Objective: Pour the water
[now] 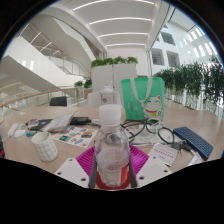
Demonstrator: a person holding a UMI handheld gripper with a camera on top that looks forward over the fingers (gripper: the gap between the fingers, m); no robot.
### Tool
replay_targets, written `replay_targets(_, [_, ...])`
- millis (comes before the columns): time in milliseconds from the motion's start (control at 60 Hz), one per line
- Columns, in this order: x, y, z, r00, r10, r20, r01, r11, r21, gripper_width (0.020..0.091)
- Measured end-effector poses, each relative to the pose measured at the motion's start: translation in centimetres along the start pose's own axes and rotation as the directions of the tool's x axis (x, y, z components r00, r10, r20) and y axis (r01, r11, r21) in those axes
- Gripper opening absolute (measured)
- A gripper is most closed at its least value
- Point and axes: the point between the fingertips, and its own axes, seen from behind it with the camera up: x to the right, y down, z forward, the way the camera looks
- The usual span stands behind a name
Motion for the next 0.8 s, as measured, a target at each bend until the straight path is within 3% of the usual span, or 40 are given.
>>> replay_targets(83, [0.1, 0.5, -0.4, 1.0, -0.001, -0.003, 0.001, 0.998, -0.06, 0.0549])
replay_targets(150, [0.6, 1.7, -1.7, 0.999, 0.017, -0.031, -0.021, 0.989, -0.147, 0.0691])
replay_targets(233, [0.0, 1.0, -3.8, 0.999, 0.042, -0.017, -0.044, 0.989, -0.142, 0.0823])
replay_targets(367, [-0.3, 2.0, -9.3, 0.999, -0.008, -0.04, -0.003, 0.968, -0.25, 0.0828])
replay_targets(467, [-1.7, 0.1, -14.5, 0.997, -0.052, -0.065, 0.032, 0.962, -0.27, 0.0828])
replay_targets(800, [-11.9, -6.8, -29.2, 0.992, -0.085, -0.097, 0.062, 0.973, -0.221, 0.082])
